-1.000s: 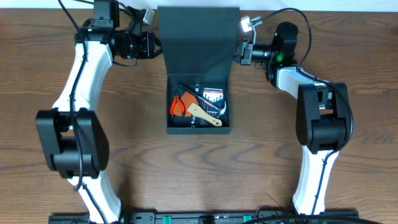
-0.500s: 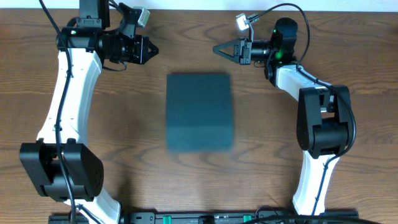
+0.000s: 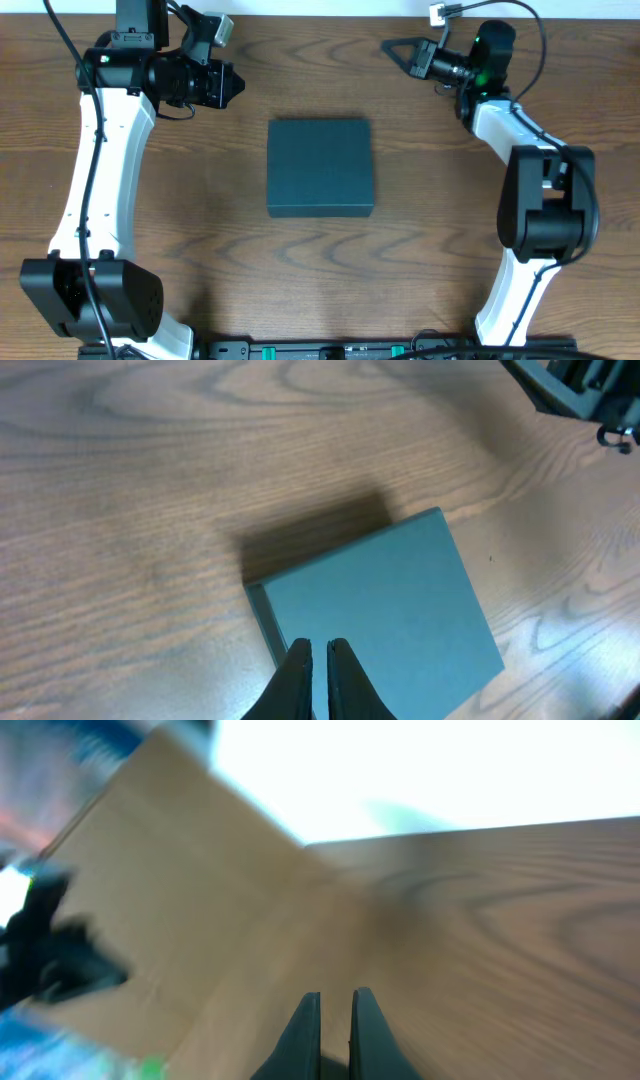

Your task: Pack container

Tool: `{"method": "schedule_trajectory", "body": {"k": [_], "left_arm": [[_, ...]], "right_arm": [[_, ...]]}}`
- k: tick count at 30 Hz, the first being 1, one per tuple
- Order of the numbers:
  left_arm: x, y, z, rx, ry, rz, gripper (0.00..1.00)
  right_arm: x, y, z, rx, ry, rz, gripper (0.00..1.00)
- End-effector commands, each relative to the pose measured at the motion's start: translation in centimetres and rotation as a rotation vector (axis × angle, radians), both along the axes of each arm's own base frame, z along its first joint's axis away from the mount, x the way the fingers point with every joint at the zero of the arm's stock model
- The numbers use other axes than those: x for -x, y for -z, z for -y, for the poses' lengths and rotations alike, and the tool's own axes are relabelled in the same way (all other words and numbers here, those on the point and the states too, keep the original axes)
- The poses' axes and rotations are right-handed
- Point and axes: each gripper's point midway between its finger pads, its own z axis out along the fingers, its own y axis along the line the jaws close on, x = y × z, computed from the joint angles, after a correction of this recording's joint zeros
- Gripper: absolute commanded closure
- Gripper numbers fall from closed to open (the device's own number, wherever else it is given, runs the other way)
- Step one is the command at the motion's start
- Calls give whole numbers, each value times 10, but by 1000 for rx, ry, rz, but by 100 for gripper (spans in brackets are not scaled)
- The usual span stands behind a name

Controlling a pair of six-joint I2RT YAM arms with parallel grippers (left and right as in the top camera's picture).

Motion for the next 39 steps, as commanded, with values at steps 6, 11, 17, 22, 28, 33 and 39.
{"method": "schedule_trajectory", "body": {"k": [6, 11, 17, 22, 28, 33, 39], "left_arm": [[22, -27, -26, -83, -179, -17, 94], [66, -53, -45, -168, -239, 16, 94], [136, -50, -44, -138, -255, 49, 94], [198, -33, -36, -68, -235, 96, 94], [237, -4, -36, -20, -277, 123, 83], [250, 12, -36, -25, -276, 98, 1], [253, 15, -36, -29, -275, 76, 1]], "right_arm": [[7, -10, 60, 529, 415, -63, 98], [73, -70, 52, 670, 405, -33, 99], [170, -104, 19, 784, 337, -13, 98], [250, -76, -9, 776, 293, -11, 99], [324, -45, -32, 686, 157, 39, 83], [353, -20, -34, 688, 74, 36, 1], [364, 13, -26, 769, 37, -42, 1]]}}
